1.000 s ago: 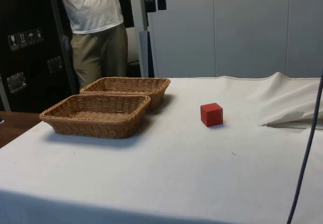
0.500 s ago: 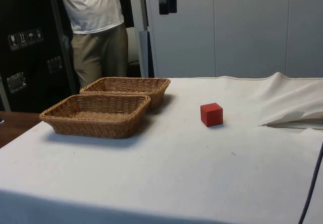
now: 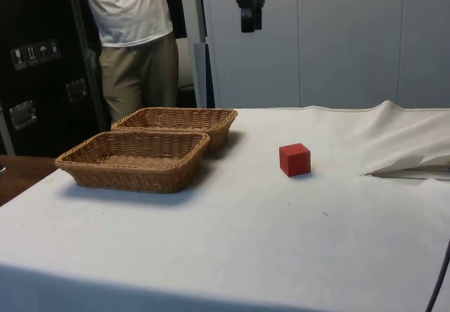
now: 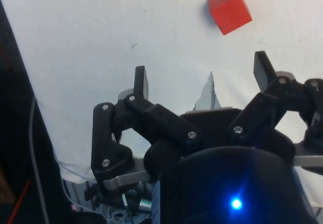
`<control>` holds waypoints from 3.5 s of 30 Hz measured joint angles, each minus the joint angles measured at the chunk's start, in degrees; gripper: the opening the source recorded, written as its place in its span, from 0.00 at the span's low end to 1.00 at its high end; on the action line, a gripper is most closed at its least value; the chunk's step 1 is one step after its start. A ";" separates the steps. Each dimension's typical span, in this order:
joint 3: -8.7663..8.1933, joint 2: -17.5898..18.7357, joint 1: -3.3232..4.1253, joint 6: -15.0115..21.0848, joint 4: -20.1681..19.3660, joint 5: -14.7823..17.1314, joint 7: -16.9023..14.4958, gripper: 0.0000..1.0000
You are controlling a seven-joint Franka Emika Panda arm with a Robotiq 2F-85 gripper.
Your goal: Pick up the red cube and place it into the right basket.
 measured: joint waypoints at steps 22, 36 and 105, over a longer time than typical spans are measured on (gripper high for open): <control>-1.60 -0.74 -0.63 7.28 -9.11 -0.11 -7.91 1.00; -1.72 2.18 -0.63 9.63 -10.37 -0.52 -13.64 1.00; -7.28 24.64 -0.57 39.19 -19.48 -1.15 -26.01 1.00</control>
